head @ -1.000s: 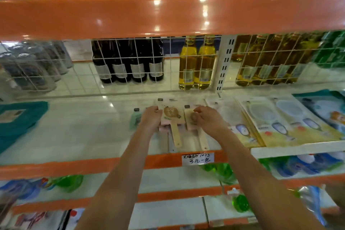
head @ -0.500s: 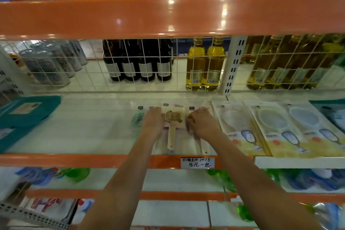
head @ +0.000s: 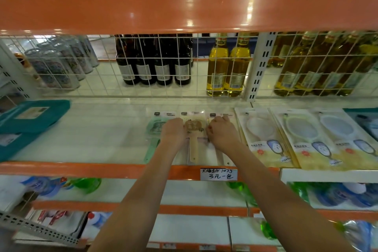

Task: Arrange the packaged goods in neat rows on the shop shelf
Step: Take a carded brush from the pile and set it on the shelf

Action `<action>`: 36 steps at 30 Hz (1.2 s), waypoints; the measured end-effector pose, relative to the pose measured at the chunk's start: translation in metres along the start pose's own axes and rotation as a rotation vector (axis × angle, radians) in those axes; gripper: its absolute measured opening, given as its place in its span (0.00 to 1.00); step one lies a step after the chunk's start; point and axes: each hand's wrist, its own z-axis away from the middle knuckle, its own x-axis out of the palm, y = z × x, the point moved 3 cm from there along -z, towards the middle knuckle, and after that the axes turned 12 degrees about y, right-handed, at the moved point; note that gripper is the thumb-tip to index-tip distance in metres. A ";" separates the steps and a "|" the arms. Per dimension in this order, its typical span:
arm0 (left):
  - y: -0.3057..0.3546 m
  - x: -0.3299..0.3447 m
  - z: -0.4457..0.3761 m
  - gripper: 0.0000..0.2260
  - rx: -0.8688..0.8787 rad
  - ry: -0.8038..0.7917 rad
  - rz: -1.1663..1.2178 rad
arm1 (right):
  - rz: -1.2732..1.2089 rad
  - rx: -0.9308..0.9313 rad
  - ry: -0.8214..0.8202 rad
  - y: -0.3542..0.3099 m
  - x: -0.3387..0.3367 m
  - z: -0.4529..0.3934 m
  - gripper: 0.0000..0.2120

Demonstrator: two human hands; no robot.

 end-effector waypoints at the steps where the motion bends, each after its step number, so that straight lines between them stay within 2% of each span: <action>1: 0.001 0.000 0.001 0.10 0.003 0.000 -0.005 | 0.002 -0.003 0.000 0.000 0.000 0.002 0.18; 10: 0.003 -0.002 0.012 0.11 0.038 0.034 0.004 | 0.039 -0.038 0.013 -0.003 -0.001 0.010 0.17; 18: 0.000 -0.021 0.008 0.13 0.024 0.039 0.016 | -0.063 -0.015 0.027 -0.002 -0.015 0.001 0.15; 22: -0.007 -0.041 0.007 0.15 0.049 0.099 -0.003 | -0.047 -0.115 0.051 -0.016 -0.025 -0.009 0.15; 27: -0.034 -0.051 0.023 0.16 0.012 0.094 -0.152 | 0.018 -0.286 -0.028 -0.047 -0.012 -0.005 0.16; 31: -0.067 -0.050 0.052 0.18 -0.093 0.064 -0.252 | 0.017 -0.401 -0.078 -0.076 0.005 0.005 0.18; 36: -0.117 -0.069 0.087 0.21 -0.228 0.080 -0.231 | -0.046 -0.507 -0.090 -0.121 0.017 0.018 0.21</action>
